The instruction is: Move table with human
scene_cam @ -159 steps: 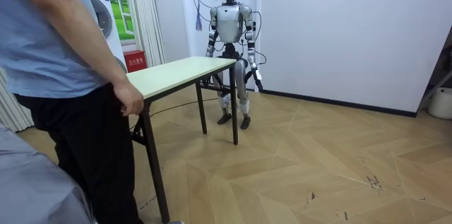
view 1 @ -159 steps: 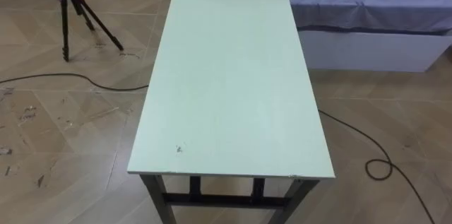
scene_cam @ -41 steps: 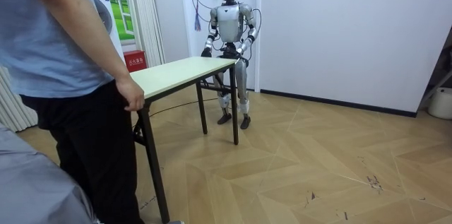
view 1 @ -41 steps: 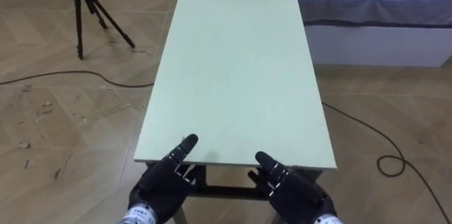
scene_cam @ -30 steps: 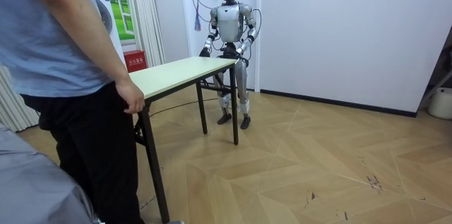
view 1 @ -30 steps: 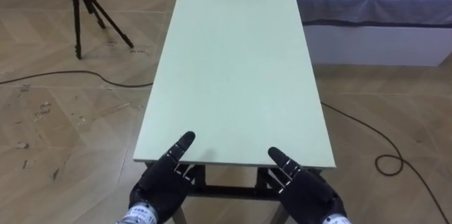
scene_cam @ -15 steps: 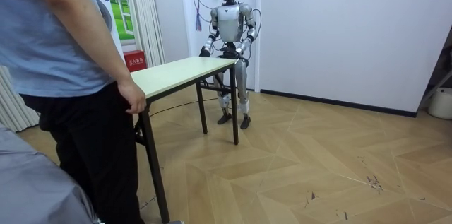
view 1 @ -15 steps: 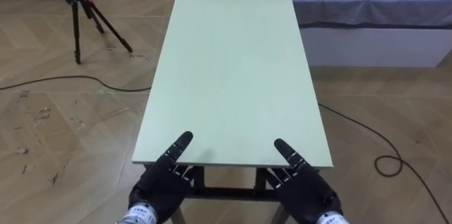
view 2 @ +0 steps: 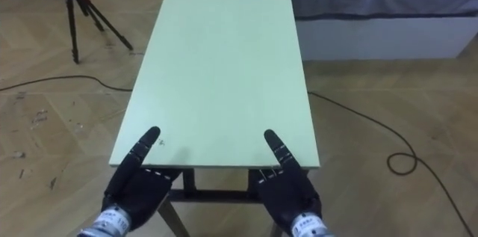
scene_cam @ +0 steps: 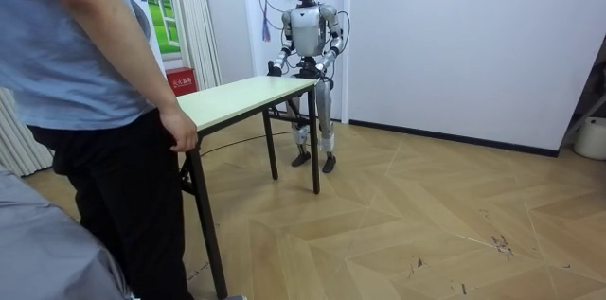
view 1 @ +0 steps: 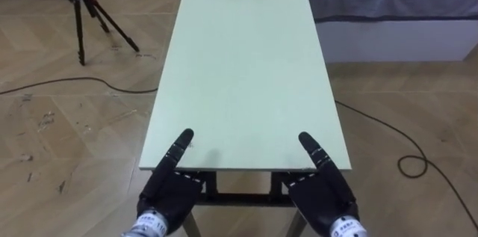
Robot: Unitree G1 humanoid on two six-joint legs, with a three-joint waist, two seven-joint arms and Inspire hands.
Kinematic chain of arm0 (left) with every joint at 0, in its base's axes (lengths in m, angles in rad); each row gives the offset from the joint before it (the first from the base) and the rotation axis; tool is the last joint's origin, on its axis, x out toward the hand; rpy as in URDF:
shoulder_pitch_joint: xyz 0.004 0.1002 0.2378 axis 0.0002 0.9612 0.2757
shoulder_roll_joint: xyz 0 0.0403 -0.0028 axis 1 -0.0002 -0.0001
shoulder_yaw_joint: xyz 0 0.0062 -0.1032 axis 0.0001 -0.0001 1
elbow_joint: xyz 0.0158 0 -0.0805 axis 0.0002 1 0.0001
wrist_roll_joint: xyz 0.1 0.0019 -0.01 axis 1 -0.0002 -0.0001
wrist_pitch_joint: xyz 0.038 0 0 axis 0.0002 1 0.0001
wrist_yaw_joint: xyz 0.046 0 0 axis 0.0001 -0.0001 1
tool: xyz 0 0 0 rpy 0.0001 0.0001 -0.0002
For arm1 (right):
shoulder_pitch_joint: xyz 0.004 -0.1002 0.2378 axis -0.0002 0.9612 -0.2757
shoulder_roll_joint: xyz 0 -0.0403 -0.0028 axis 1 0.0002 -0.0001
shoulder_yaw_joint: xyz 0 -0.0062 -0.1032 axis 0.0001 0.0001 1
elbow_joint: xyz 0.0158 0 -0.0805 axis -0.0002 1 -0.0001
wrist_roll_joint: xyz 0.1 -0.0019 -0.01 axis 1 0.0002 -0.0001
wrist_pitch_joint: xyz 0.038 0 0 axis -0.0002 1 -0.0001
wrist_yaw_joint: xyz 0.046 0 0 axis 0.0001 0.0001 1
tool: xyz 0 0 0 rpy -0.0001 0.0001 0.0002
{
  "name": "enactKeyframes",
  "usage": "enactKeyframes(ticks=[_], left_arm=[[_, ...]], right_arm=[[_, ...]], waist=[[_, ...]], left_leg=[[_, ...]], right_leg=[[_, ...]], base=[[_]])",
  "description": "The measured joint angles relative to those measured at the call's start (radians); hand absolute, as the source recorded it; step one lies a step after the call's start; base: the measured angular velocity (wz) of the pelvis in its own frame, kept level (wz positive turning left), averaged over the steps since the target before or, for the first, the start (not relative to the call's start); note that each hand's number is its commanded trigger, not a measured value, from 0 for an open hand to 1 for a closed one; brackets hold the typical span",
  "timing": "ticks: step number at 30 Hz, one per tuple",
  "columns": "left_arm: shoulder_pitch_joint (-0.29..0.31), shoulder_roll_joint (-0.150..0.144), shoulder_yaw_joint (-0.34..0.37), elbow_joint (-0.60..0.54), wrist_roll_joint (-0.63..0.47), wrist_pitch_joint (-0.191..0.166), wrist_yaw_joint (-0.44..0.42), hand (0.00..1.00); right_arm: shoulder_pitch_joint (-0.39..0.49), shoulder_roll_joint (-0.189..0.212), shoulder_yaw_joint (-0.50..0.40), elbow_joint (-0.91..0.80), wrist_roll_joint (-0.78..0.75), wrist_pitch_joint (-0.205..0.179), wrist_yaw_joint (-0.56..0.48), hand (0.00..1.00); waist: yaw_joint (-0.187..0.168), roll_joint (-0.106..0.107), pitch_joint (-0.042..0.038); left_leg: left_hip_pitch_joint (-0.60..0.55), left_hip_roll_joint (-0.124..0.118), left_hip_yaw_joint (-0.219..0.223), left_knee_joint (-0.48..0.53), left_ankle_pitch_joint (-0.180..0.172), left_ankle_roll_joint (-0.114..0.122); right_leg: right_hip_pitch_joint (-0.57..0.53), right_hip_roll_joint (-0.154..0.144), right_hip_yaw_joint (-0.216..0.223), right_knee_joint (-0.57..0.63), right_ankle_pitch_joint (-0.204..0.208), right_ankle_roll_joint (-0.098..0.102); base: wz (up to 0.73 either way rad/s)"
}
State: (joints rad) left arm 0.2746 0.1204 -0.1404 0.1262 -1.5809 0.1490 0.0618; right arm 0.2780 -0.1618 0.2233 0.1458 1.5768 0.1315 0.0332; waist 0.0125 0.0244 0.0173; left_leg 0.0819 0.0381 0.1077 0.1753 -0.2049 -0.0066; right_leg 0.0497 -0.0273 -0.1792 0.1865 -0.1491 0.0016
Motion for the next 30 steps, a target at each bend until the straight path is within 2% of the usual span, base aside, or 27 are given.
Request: enactKeyframes(ticks=[1, 2, 3, 4, 10, 14, 18, 21, 30], left_arm=[[0.000, -0.001, 0.000, 0.000, -0.001, -0.001, 0.000, 1.00], [0.000, -0.004, 0.000, 0.000, -0.001, -0.004, 0.000, 1.00], [0.000, -0.009, 0.000, 0.000, -0.001, -0.008, 0.000, 1.00], [0.000, -0.013, 0.000, -0.001, -0.001, -0.010, 0.000, 1.00], [0.000, -0.031, 0.000, 0.001, -0.017, -0.031, 0.000, 1.00], [0.001, -0.041, -0.003, 0.016, -0.017, -0.032, 0.031, 1.00], [0.003, -0.054, -0.003, 0.016, -0.017, -0.032, 0.052, 1.00], [0.003, -0.059, -0.003, 0.016, -0.016, -0.032, 0.057, 1.00], [-0.007, -0.063, -0.003, 0.016, -0.016, -0.042, 0.084, 1.00]], right_arm=[[0.000, 0.000, 0.000, 0.000, 0.001, 0.000, 0.000, 0.00], [0.000, 0.000, 0.000, 0.000, 0.002, -0.001, 0.000, 0.52], [0.000, 0.000, 0.000, 0.000, 0.003, -0.002, 0.000, 0.85], [0.000, 0.000, 0.000, 0.000, 0.003, -0.003, 0.000, 1.00], [0.000, 0.002, 0.000, 0.000, 0.003, -0.006, 0.000, 1.00], [0.001, 0.017, 0.001, 0.003, -0.002, -0.006, -0.068, 1.00], [0.008, 0.026, 0.001, 0.003, -0.007, -0.009, -0.087, 1.00], [0.007, 0.033, 0.001, 0.002, -0.034, -0.026, -0.088, 1.00], [-0.003, 0.042, 0.000, 0.002, -0.056, -0.030, -0.099, 1.00]], waist=[[0.000, 0.000, 0.0000], [0.000, 0.000, 0.0001], [0.000, 0.000, 0.0001], [0.001, 0.000, 0.0002], [0.000, -0.004, 0.0029], [-0.002, -0.011, 0.0076], [-0.002, -0.011, 0.0077], [-0.003, -0.011, 0.0074], [-0.008, -0.003, 0.0109]], left_leg=[[-0.001, 0.000, 0.000, 0.001, 0.000, 0.000], [-0.001, 0.000, 0.000, 0.002, 0.000, 0.000], [-0.001, 0.000, 0.000, 0.002, 0.000, 0.000], [-0.001, 0.000, 0.000, 0.002, 0.000, 0.000], [-0.002, 0.000, 0.000, 0.002, 0.000, 0.000], [-0.013, 0.000, -0.001, 0.002, 0.000, 0.000], [-0.019, 0.001, -0.003, 0.002, 0.000, 0.000], [-0.017, 0.001, -0.003, -0.002, 0.000, 0.000], [-0.017, 0.001, -0.001, -0.007, 0.000, 0.000]], right_leg=[[0.000, 0.000, 0.000, 0.000, 0.000, 0.000], [0.000, 0.000, 0.000, 0.000, 0.000, 0.000], [0.000, 0.000, 0.001, -0.001, 0.000, 0.000], [0.000, 0.000, 0.002, -0.001, 0.000, 0.000], [0.000, -0.001, -0.001, -0.003, -0.001, 0.000], [-0.009, 0.000, -0.004, -0.014, 0.000, 0.000], [-0.016, 0.001, -0.001, -0.013, 0.000, -0.001], [-0.015, 0.001, 0.001, -0.015, 0.000, -0.001], [-0.016, 0.002, 0.004, -0.016, 0.000, 0.000]], base=[[0.00], [0.00], [0.00], [0.00], [0.00], [0.01], [0.00], [0.00], [0.00]])
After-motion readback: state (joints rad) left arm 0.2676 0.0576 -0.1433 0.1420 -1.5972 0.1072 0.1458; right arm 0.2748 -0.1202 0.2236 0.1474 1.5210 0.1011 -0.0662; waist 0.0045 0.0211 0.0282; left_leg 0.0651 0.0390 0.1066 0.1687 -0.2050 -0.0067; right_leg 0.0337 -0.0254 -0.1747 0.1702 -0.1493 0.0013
